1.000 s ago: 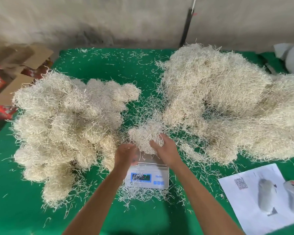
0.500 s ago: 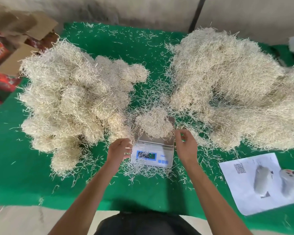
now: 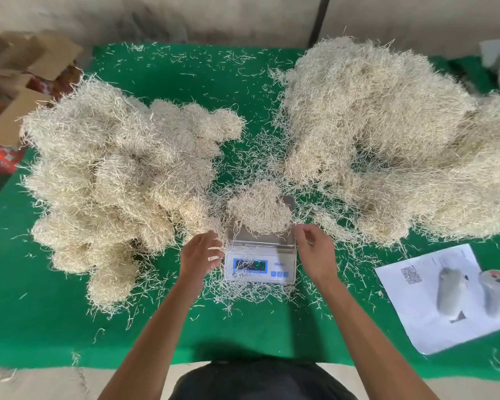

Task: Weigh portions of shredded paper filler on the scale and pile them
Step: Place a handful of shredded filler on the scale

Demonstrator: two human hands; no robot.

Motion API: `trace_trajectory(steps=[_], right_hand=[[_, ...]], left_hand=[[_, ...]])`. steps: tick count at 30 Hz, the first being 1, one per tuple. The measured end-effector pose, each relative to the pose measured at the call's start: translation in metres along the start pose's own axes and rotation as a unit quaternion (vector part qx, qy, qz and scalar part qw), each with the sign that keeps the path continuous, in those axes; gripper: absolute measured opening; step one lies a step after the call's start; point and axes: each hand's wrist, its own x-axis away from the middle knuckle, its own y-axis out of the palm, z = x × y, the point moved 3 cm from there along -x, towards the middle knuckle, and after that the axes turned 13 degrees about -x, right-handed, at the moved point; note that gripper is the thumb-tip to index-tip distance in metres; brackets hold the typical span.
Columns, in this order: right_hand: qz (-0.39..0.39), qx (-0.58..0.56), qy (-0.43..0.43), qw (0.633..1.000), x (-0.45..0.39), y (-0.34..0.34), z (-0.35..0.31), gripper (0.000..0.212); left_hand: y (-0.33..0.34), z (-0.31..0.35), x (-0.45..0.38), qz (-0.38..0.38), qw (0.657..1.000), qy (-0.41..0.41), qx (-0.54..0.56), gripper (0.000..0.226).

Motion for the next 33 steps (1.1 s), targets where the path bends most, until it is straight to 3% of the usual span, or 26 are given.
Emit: trace_trajectory(steps=[6,10,14,16,18,20,23,26,28,30,32,33], right_hand=[[-0.011,0.014,-0.006,1.0,-0.013,0.01,-0.006,0.016],[-0.039,0.067,-0.027,0.997,-0.031,0.02,-0.023,0.01],[0.018,0.164,-0.123,0.979,-0.047,0.024,-0.038,0.032],[0.044,0.22,-0.156,0.962,-0.051,0.028,-0.042,0.054],[0.008,0.287,-0.136,0.948,-0.059,0.042,-0.038,0.081],[-0.079,0.355,-0.071,0.929,-0.066,0.062,-0.029,0.097],[-0.149,0.408,-0.041,0.9,-0.063,0.08,-0.019,0.084],[-0.13,0.336,-0.125,0.924,-0.054,0.086,-0.035,0.059],[-0.181,0.26,-0.168,0.933,-0.042,0.095,-0.055,0.057],[-0.244,0.222,-0.219,0.918,-0.029,0.106,-0.078,0.057],[-0.253,0.136,-0.21,0.934,-0.019,0.114,-0.1,0.052],[-0.224,0.069,-0.186,0.954,-0.019,0.114,-0.113,0.043]], left_hand=[[-0.004,0.014,-0.007,-0.02,0.998,0.052,-0.035,0.01],[-0.012,0.034,-0.018,-0.023,0.998,0.044,-0.035,0.017],[-0.024,0.045,-0.024,-0.013,0.998,0.053,-0.039,0.02],[-0.027,0.048,-0.024,-0.001,0.998,0.05,-0.023,0.02],[-0.025,0.045,-0.023,-0.001,0.999,0.047,-0.014,0.019],[-0.019,0.04,-0.021,-0.009,0.999,0.042,-0.015,0.016],[-0.008,0.031,-0.012,-0.019,1.0,0.016,-0.013,0.019],[0.002,0.037,-0.003,-0.061,0.995,-0.018,0.08,0.031],[0.009,0.056,0.003,-0.092,0.989,-0.017,0.117,0.033],[0.012,0.079,-0.001,-0.079,0.995,0.053,-0.025,0.062],[0.016,0.098,-0.008,-0.029,0.989,0.063,-0.134,0.061],[0.022,0.107,-0.009,-0.041,0.991,0.052,-0.114,0.053]])
